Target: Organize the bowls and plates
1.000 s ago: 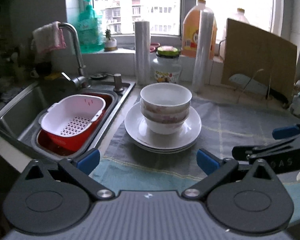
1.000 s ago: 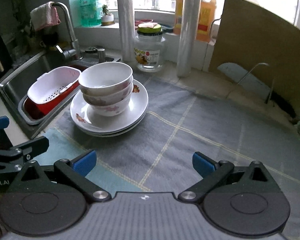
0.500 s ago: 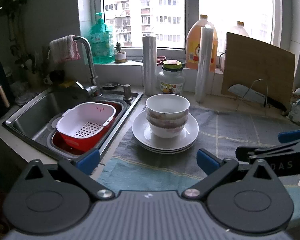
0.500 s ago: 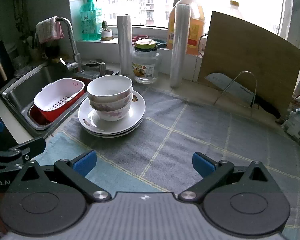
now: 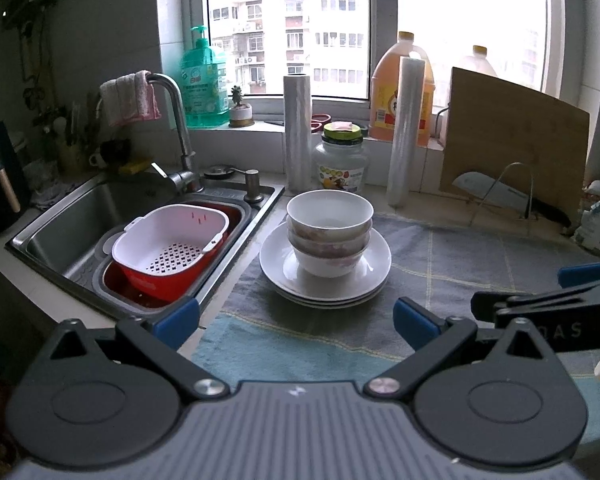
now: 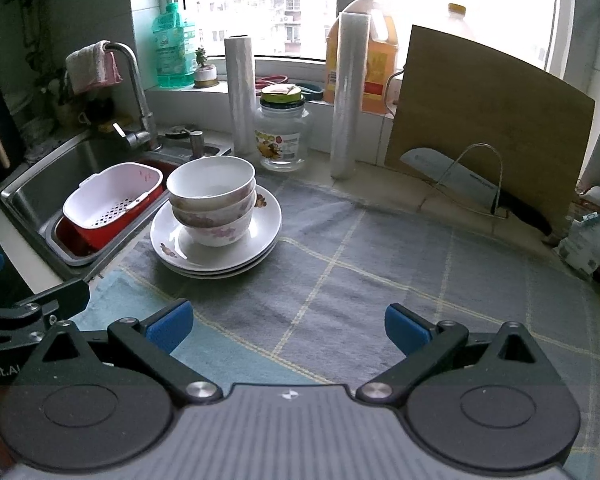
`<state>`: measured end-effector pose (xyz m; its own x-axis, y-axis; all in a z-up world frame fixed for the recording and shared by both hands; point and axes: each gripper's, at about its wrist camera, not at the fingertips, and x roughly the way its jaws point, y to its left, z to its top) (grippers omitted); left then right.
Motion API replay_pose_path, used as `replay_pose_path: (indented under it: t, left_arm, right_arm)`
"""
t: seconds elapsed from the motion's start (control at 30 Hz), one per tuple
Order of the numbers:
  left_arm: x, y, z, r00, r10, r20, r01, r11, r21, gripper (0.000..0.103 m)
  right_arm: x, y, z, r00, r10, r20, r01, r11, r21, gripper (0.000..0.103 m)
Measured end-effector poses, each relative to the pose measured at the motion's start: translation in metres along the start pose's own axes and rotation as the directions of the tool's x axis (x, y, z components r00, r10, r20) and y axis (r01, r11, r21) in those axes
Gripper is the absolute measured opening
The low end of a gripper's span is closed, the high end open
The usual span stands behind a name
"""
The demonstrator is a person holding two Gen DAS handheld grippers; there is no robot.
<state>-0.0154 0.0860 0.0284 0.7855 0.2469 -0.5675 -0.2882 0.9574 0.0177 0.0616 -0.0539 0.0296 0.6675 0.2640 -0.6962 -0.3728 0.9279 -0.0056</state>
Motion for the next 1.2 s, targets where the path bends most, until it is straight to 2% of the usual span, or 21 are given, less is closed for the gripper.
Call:
replay_pose_path:
  t: [1.2]
  left_arm:
    - [0.0074,0.0028,0.0061,1.0,-0.008,-0.002,0.008,1.0,0.018,0.102]
  right_arm:
    - [0.0035,-0.0008,0.0067,1.0,-0.019,-0.005,0.019,1.0,0.001,0.103]
